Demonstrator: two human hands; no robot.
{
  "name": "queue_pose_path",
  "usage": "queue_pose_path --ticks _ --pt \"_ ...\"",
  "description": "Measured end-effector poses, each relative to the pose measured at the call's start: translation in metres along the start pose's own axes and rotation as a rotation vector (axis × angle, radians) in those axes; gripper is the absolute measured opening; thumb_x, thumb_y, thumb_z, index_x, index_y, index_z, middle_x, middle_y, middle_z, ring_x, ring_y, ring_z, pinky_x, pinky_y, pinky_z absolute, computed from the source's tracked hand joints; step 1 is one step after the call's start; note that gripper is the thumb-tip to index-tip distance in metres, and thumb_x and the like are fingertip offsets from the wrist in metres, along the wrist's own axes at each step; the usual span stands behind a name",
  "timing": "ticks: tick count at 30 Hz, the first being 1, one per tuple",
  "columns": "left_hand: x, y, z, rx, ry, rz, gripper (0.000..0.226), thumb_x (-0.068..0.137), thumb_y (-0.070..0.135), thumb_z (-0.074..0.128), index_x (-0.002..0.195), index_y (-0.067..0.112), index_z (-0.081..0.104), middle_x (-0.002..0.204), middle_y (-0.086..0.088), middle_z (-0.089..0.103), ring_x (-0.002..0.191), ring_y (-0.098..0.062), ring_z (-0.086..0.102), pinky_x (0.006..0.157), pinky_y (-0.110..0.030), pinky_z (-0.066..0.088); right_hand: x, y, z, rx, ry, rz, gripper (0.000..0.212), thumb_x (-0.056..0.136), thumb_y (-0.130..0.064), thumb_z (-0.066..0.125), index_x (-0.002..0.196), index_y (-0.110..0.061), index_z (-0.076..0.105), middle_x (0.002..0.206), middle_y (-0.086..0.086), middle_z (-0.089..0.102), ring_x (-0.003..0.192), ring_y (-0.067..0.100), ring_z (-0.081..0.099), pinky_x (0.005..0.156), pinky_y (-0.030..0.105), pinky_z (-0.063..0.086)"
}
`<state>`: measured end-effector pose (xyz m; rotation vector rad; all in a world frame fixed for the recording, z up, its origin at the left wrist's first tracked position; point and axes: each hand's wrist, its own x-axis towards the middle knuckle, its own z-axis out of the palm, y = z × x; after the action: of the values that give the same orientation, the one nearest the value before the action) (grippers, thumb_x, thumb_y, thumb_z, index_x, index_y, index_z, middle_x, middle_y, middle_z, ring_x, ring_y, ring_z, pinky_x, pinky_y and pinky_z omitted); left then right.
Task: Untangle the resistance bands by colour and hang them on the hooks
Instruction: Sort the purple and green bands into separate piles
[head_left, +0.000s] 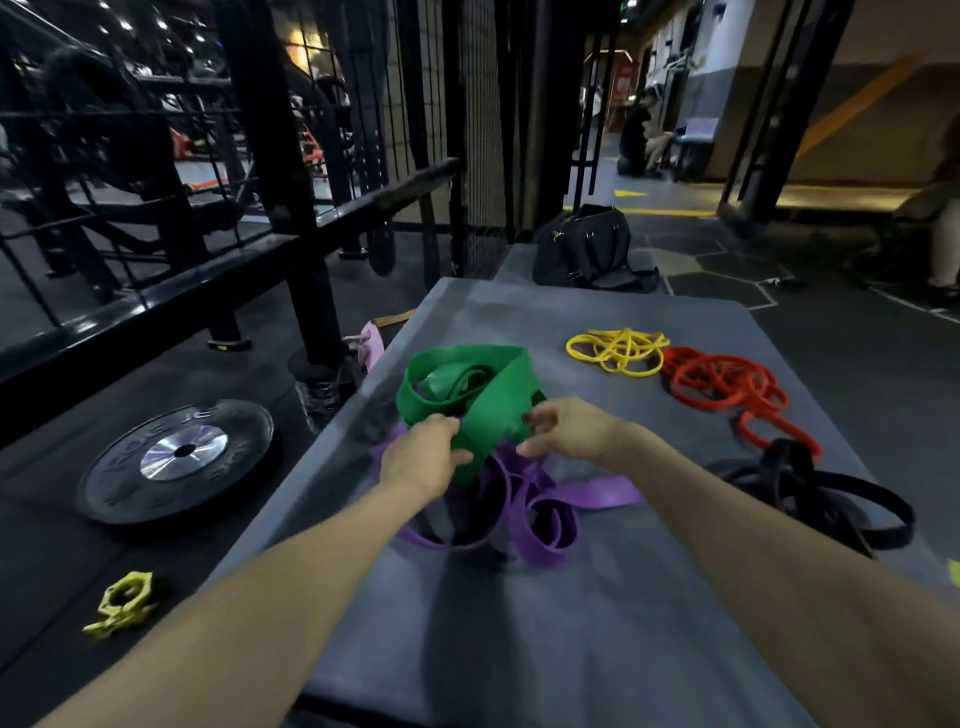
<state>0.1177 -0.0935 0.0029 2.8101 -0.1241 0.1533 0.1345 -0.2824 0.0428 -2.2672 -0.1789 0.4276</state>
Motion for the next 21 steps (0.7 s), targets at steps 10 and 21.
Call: queue_pose_path --ticks 10,21 --pt "0.015 -0.047 -0.052 -0.107 0.087 -0.140 0.019 0.087 0.026 0.061 0.103 0.017 0.058 0.104 -0.007 0.067 0.097 -0.031 0.062 0.086 -0.039 0.050 -0.020 0.014 0.017 -0.818 -0.315 -0.058 0.112 0.059 -0.051 0.081 0.149 -0.025 0.018 0.148 0.004 0.024 0.137 0.027 0.026 0.115 0.041 0.027" --pt "-0.020 -0.061 -0.071 -0.267 0.015 -0.143 0.024 0.081 0.024 0.070 0.101 0.012 0.064 0.097 -0.011 0.069 0.094 -0.030 0.064 0.089 -0.043 0.051 -0.026 0.018 0.029 -0.764 0.124 -0.148 0.028 0.085 -0.040 0.060 0.101 -0.016 0.064 0.107 0.011 0.065 0.102 0.031 0.060 0.075 0.034 0.042"
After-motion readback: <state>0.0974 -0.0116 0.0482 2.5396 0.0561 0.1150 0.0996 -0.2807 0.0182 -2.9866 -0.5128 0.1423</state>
